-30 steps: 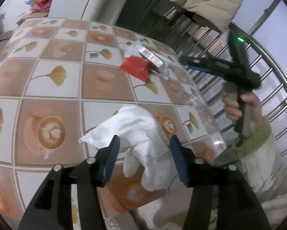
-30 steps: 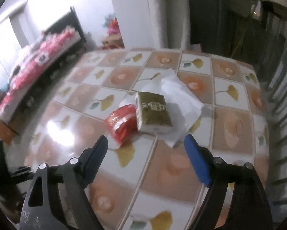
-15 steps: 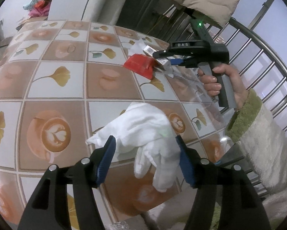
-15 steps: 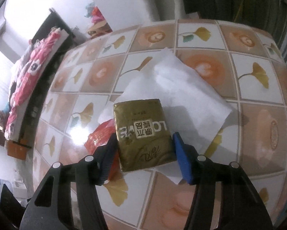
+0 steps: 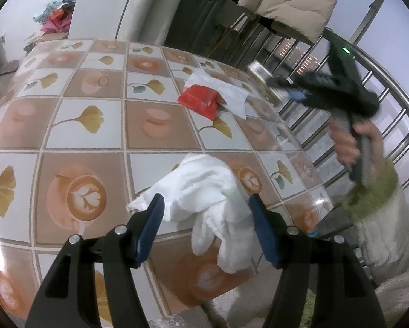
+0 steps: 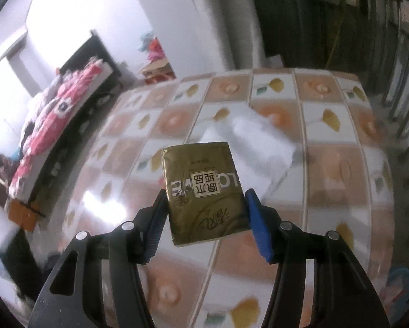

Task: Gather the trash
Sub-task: 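Lift the gold box with the right tool while the left tool lifts the white glove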

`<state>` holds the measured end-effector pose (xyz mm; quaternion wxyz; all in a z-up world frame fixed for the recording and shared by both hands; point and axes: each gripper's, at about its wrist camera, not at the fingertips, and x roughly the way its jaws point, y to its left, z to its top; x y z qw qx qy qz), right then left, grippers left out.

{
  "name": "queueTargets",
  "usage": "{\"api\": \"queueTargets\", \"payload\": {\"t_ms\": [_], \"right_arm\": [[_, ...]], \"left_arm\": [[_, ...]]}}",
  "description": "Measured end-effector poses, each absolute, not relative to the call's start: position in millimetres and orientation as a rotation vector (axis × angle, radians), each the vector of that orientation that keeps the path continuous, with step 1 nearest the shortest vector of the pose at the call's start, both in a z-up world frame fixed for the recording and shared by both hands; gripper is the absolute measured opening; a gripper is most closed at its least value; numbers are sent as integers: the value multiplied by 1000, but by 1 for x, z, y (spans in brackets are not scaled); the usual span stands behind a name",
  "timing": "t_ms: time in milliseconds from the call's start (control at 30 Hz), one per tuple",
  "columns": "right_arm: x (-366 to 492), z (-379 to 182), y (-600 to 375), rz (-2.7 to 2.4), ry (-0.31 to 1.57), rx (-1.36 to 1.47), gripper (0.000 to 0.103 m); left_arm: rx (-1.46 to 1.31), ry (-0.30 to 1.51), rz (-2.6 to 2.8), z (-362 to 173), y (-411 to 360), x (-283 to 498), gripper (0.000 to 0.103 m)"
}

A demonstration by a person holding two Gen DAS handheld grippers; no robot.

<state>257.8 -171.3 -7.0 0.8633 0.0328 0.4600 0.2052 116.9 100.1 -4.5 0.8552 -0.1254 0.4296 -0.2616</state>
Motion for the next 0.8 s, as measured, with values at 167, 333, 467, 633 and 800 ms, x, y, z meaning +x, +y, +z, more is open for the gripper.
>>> {"api": "queueTargets", "payload": {"t_ms": [167, 333, 467, 633, 800], "right_arm": [[206, -42, -164, 409, 1028, -10, 55], [177, -67, -158, 361, 1035, -47, 55], [168, -73, -161, 344, 1029, -17, 56], [165, -76, -164, 347, 1043, 28, 56], [163, -82, -167, 346, 1060, 59, 56]], "left_arm": [[-267, 906, -535, -6, 102, 119, 62], [-283, 877, -532, 2, 108, 118, 62], [-352, 843, -535, 10, 119, 118, 62], [-441, 814, -577, 16, 126, 116, 62], [-175, 867, -470, 5, 86, 120, 58]]}}
